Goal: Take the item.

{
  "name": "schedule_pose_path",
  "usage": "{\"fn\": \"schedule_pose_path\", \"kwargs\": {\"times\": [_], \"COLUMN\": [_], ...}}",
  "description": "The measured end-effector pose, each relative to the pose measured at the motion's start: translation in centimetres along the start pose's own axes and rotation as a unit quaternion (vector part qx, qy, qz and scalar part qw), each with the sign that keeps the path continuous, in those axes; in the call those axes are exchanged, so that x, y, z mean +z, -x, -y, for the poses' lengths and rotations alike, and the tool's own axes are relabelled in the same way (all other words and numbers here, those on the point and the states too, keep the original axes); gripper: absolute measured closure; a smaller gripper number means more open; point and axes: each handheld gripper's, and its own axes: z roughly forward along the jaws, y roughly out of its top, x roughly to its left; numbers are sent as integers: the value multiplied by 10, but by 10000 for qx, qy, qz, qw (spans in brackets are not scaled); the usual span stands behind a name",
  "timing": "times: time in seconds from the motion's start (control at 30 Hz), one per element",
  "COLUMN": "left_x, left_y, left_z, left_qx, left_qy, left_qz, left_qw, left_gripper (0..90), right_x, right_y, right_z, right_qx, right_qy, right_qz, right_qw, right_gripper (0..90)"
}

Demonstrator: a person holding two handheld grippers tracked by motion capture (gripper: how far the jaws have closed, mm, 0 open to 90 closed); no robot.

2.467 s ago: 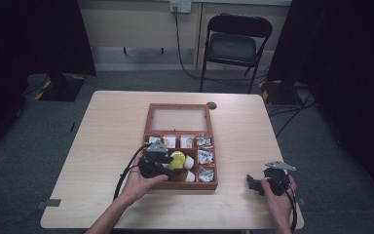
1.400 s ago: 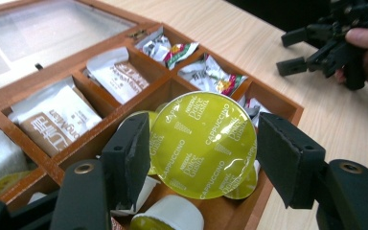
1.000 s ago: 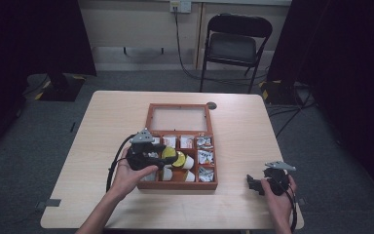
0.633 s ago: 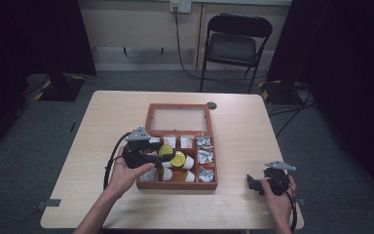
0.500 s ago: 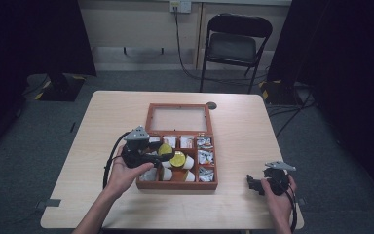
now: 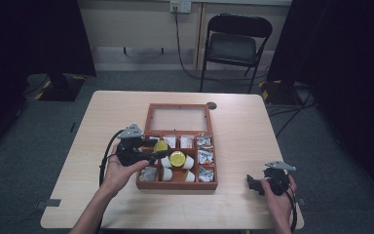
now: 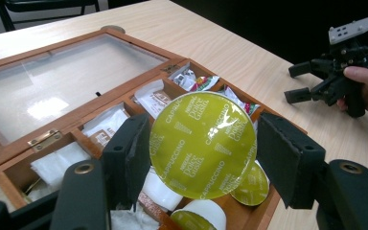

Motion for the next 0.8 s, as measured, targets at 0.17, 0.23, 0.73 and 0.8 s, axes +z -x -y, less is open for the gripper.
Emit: {"fn": "schedule_pose_path", "kwargs": {"times": [0.17,0.23,0.73,0.8], "left_x": [-6,-9,-30,-33], "left_y": [-4,-6,-20,-21], "left_z": [0,-1,-3,-3], "left_qx": [-41,-48,-200,-213], "left_qy": [41,75,295,315], "left_qz": [-49,-71,-245,-270], "left_qw": [10000,9999,9991,9989], "left_gripper": [375,375,375,375], "right_x": [0,0,0,0], "right_y": [0,0,0,0], "right_z": [0,0,0,0], "right_qx": [-1,0,1,-1], "right_qy": [-1,-2,-2,-1], "right_qz": [2,4,1,2], "right_qw": [10000,10000,10000,10000], "right_gripper": [0,0,0,0]}}
